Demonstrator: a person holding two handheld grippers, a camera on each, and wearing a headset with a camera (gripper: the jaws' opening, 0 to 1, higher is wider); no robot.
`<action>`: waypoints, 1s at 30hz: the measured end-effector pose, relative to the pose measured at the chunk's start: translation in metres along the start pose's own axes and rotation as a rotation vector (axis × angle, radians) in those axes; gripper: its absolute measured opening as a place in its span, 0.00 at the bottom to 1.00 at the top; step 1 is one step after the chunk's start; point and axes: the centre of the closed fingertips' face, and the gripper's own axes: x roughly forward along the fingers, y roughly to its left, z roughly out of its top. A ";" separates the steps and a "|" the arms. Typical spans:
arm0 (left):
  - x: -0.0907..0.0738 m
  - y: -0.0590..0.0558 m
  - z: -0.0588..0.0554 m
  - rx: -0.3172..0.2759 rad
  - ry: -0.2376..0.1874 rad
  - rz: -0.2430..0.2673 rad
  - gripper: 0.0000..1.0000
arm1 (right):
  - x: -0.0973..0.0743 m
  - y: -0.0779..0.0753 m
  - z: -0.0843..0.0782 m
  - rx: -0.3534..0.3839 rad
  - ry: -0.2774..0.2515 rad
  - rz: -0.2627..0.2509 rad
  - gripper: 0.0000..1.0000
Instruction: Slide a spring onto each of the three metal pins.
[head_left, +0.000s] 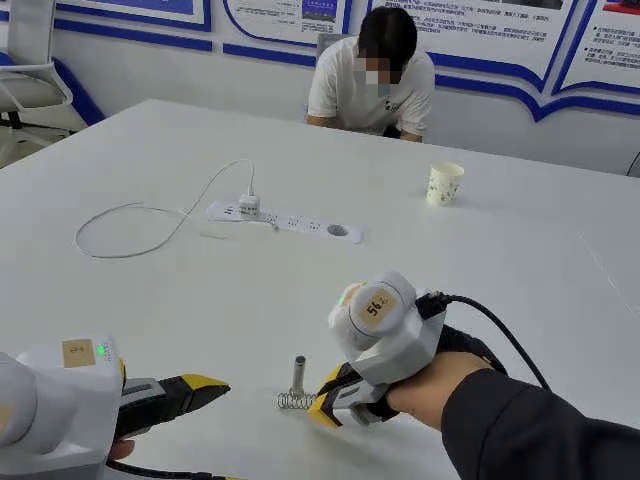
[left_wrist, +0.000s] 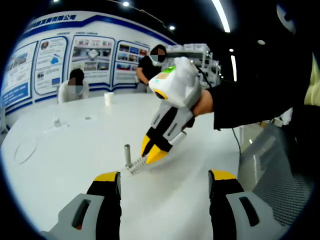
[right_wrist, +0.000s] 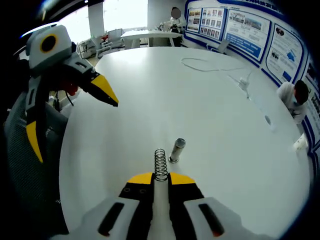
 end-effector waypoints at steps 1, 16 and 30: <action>0.000 0.000 0.000 0.001 -0.001 0.000 0.73 | -0.001 0.000 0.001 -0.003 0.001 -0.002 0.12; 0.000 0.001 0.002 0.003 -0.013 0.000 0.73 | -0.015 -0.002 0.006 -0.022 0.023 -0.007 0.12; -0.001 0.000 0.006 0.006 -0.026 0.000 0.73 | -0.029 -0.001 0.011 -0.014 0.037 0.005 0.12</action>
